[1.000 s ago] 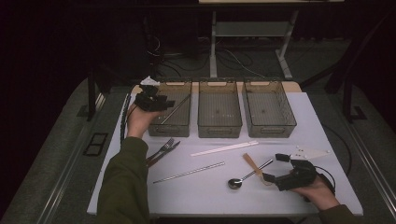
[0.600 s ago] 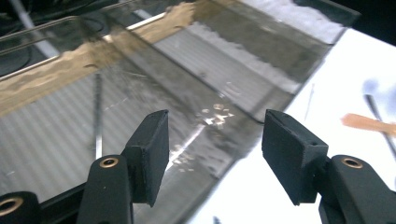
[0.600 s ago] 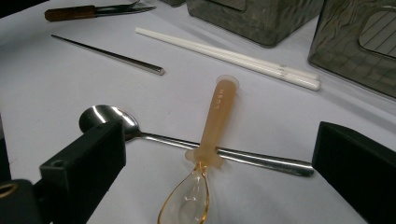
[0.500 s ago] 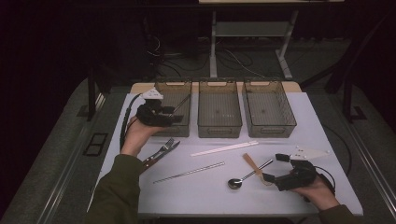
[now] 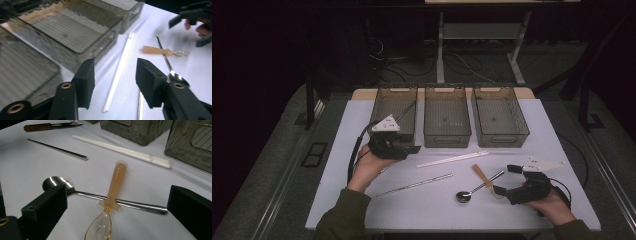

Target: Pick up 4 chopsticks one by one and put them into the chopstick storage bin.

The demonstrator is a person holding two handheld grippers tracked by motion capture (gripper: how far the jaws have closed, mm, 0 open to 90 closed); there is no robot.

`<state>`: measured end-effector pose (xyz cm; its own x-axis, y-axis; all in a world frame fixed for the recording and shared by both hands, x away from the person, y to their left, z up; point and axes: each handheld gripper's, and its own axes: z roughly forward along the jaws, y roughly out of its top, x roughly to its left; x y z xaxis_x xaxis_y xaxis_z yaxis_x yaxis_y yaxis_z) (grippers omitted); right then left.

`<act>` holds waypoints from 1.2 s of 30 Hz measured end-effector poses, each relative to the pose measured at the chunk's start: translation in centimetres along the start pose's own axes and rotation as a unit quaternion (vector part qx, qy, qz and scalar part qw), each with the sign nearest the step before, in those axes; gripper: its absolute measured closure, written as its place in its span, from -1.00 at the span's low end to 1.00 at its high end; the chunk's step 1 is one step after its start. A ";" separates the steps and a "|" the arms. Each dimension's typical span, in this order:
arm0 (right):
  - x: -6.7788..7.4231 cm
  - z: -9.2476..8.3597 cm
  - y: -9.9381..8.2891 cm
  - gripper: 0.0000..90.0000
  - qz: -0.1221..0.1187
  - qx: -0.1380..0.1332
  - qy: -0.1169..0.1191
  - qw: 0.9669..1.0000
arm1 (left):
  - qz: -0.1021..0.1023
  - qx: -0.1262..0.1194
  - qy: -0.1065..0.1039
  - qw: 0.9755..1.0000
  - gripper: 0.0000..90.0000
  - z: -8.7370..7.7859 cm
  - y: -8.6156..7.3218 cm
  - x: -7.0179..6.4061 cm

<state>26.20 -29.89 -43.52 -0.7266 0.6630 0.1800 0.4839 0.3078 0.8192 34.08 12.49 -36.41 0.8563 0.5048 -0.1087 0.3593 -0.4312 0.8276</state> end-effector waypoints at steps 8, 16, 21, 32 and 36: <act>0.0 -0.1 0.0 -0.94 0.000 -0.001 0.000 1.000 | 0.022 0.026 -0.032 0.999 0.54 1.3 -2.2 -2.0; 0.0 -0.1 0.0 -0.94 0.000 -0.001 0.000 1.000 | 0.034 0.056 -0.046 0.997 0.67 2.7 -4.0 -2.9; 0.0 -0.2 0.0 -0.94 -0.002 -0.002 -0.001 1.000 | 0.041 0.075 -0.058 0.995 0.64 3.9 -4.5 -3.0; 0.0 -0.1 0.0 -0.94 -0.003 0.000 -0.002 1.000 | 0.039 0.101 -0.079 0.991 0.66 5.5 -5.4 -2.8; 0.0 -0.1 0.0 -0.94 -0.003 0.001 -0.002 1.000 | 0.050 0.115 -0.076 0.989 0.67 5.9 -5.5 -3.0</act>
<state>26.16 -29.92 -43.43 -0.7279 0.6634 0.1732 0.4799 0.3126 0.8197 31.74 8.99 -43.87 0.9313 0.3409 -0.1286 0.3302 -0.6403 0.6935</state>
